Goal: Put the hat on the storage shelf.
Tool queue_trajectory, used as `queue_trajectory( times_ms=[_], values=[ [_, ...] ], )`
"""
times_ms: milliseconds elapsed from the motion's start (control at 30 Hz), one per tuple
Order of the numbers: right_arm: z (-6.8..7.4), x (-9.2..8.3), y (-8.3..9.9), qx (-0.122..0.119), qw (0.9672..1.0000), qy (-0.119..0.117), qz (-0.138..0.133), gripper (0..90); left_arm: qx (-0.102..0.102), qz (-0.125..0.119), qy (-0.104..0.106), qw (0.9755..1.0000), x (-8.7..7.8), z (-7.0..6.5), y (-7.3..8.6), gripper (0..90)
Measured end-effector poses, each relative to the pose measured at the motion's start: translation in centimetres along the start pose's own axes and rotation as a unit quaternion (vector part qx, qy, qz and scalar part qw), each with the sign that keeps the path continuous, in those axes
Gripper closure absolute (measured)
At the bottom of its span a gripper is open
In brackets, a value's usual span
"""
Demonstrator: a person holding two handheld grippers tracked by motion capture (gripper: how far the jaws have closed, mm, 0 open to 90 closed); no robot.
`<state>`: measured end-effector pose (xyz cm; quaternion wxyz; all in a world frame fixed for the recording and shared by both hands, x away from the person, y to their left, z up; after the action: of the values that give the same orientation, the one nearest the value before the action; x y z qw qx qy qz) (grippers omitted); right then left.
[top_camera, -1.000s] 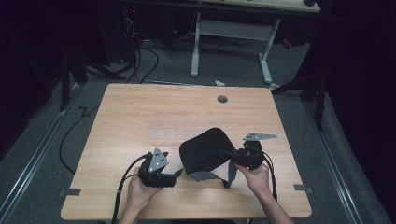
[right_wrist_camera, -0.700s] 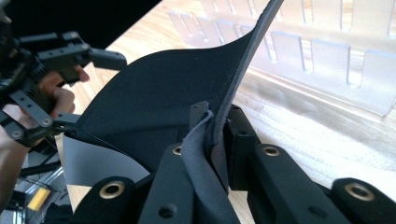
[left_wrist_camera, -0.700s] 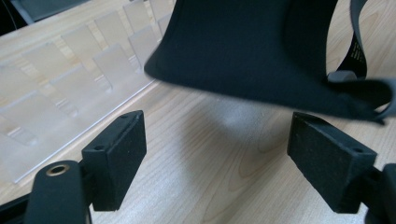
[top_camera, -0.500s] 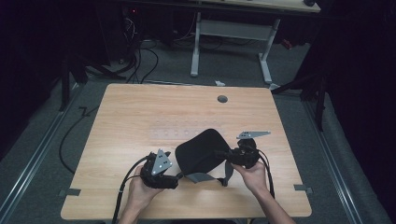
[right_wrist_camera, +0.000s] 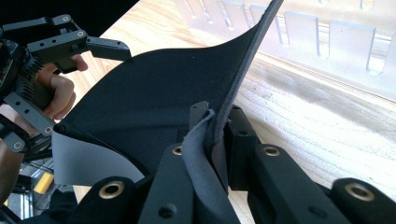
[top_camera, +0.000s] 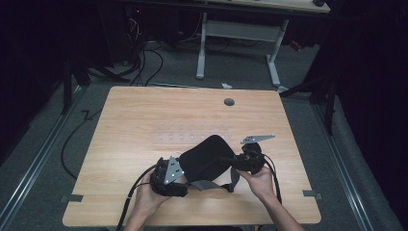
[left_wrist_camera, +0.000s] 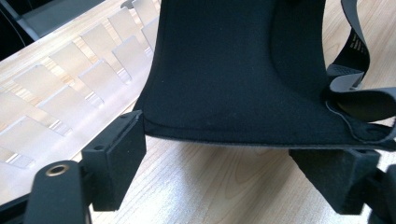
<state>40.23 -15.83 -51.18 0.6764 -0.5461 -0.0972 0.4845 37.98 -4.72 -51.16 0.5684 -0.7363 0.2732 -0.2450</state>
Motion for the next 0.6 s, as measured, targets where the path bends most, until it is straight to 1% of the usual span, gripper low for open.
queue_trajectory(
  times_ms=[67, 133, 167, 233, 267, 300, 333, 400, 433, 467, 500, 533, 567, 600],
  values=[
    [0.1, -0.1, -0.1, -0.001, 1.0, -0.001, -0.002, 83.7, 0.008, 0.0, 0.001, 1.0, 0.0, -0.1, 0.2, 23.1],
    [0.2, -0.2, -0.1, -0.002, 1.0, -0.002, -0.003, 83.7, 0.009, 0.0, 0.0, 1.0, 0.1, -0.2, 0.2, 26.3],
    [0.4, -0.2, -0.2, -0.001, 1.0, -0.004, -0.005, 83.6, 0.006, -0.002, 0.009, 0.9999, 0.0, -0.6, 0.2, 30.7],
    [0.7, -0.1, -0.1, 0.004, 0.9999, -0.015, -0.004, 83.6, 0.01, -0.006, 0.013, 0.9999, 0.2, -1.0, 0.2, 34.2],
    [0.9, 0.0, -0.1, 0.004, 0.9998, -0.018, -0.004, 83.6, 0.017, -0.005, 0.011, 0.9998, 0.3, -1.1, 0.3, 36.4],
    [0.9, 0.0, -0.1, 0.004, 0.9998, -0.018, -0.004, 83.6, 0.017, -0.005, 0.011, 0.9998, 0.3, -1.1, 0.3, 38.1],
    [1.1, 0.2, -0.1, 0.006, 0.9997, -0.024, -0.006, 83.5, 0.024, -0.004, 0.01, 0.9996, 0.4, -1.2, 0.4, 39.6],
    [1.4, 0.3, -0.2, 0.01, 0.9995, -0.029, -0.008, 83.4, 0.022, -0.001, 0.013, 0.9997, 0.5, -1.4, 0.4, 43.6],
    [1.4, 0.3, -0.2, 0.01, 0.9995, -0.029, -0.008, 83.4, 0.022, -0.001, 0.013, 0.9997, 0.5, -1.4, 0.4, 46.5],
    [1.5, 0.3, -0.3, 0.01, 0.9994, -0.032, -0.012, 83.0, 0.021, 0.0, 0.02, 0.9996, 0.4, -1.6, 0.3, 50.2],
    [1.6, 0.3, -0.4, 0.01, 0.9993, -0.034, -0.015, 82.7, 0.021, 0.0, 0.02, 0.9996, 0.4, -1.6, 0.3, 53.6],
    [1.6, 0.3, -0.4, 0.01, 0.9993, -0.034, -0.015, 82.7, 0.018, 0.0, 0.024, 0.9995, 0.3, -1.7, 0.1, 53.6],
    [1.7, 0.2, -0.6, 0.017, 0.9987, -0.042, -0.022, 81.1, 0.003, 0.002, 0.036, 0.9994, 0.1, -2.1, -0.2, 62.9],
    [1.7, 0.2, -0.7, 0.019, 0.9986, -0.043, -0.024, 81.1, 0.006, 0.003, 0.038, 0.9993, 0.0, -2.2, -0.3, 64.9]
  ],
)
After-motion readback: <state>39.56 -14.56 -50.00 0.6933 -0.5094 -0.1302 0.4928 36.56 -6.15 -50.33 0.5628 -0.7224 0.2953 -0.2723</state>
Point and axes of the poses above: each handheld gripper's, and its own axes: x roughly forward along the jaws, y roughly out of its underside, z roughly to its left, the point moved 10 cm from there along x, roughly forward along the jaws, and after that the axes turned 15 degrees about -z, right-handed, at the moved point
